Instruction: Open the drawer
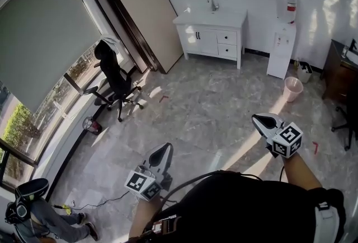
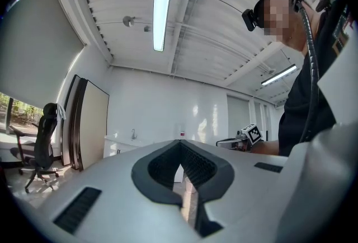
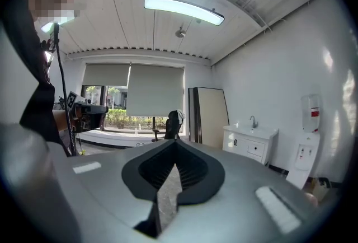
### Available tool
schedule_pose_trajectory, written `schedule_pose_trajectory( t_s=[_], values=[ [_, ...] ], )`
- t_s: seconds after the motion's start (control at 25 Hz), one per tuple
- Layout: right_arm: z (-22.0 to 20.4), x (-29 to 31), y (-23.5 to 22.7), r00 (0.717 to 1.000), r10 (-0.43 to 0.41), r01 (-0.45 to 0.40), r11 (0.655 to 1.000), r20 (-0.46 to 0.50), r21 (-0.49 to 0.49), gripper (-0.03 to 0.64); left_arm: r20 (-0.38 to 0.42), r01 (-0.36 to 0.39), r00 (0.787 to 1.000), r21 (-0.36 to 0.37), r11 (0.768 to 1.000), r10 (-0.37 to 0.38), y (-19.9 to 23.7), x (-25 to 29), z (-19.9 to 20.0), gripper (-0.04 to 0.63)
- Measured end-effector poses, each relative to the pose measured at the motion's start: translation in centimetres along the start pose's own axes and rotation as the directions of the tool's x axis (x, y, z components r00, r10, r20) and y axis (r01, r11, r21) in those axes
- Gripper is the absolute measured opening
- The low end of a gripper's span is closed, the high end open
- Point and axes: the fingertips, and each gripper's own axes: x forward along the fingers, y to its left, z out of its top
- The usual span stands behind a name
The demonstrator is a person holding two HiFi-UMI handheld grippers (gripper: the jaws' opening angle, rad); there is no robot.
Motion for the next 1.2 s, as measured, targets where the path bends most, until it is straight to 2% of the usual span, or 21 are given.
schedule_pose_trajectory(
  t_s=[0.2,0.68,0.92,1.2],
  values=[
    [1.0,4.4,-0.1,1.0,-0.031,0.031,0.999,-0.004,-0.025,-0.003,0.018,0.056,0.998,0.0,0.998,-0.056,4.8,1.1,0.1,0.002],
    [6.1,19.5,3.7,0.996,-0.081,0.081,0.997,0.023,-0.012,-0.003,0.066,0.101,0.993,0.025,0.995,-0.103,21.6,-0.2,5.8,0.002],
    [8.4,27.3,7.4,0.998,-0.053,0.053,0.999,0.019,-0.013,-0.003,0.046,0.061,0.997,0.008,0.998,-0.061,29.6,-2.6,5.8,0.002],
    [7.6,33.2,5.7,1.0,-0.01,0.01,1.0,-0.018,-0.01,-0.003,0.028,0.004,1.0,-0.006,1.0,-0.004,34.7,-2.3,5.4,0.002]
  ],
)
